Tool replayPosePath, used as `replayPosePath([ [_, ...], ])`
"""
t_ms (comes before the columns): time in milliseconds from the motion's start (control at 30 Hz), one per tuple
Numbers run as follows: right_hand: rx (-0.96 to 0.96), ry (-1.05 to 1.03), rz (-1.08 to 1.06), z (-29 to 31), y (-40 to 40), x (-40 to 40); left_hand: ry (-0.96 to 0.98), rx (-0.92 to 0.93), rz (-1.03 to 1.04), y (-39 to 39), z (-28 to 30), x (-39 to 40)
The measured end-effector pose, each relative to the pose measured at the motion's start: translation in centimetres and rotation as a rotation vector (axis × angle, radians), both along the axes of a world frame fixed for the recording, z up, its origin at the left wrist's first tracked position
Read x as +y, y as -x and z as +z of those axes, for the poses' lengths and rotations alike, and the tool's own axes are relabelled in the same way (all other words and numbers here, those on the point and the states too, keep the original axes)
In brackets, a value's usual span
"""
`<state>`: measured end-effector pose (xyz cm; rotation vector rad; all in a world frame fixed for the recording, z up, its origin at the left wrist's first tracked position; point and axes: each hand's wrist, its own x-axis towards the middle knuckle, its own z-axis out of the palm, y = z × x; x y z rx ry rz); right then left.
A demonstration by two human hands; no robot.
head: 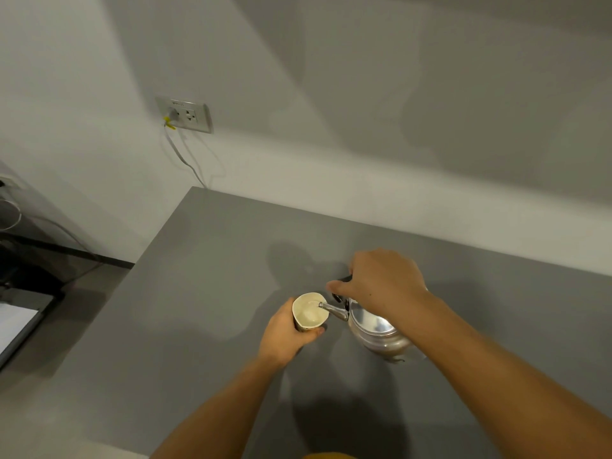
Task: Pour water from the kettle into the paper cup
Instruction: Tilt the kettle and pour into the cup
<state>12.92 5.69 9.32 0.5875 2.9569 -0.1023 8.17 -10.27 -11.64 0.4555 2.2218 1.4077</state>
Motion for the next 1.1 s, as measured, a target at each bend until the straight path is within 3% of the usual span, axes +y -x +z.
replayPosePath([
  [1100,-0.064,-0.028,0.046,0.15,0.53,-0.66,-0.013,0.017,0.009,-0.14,-0.47,0.19],
])
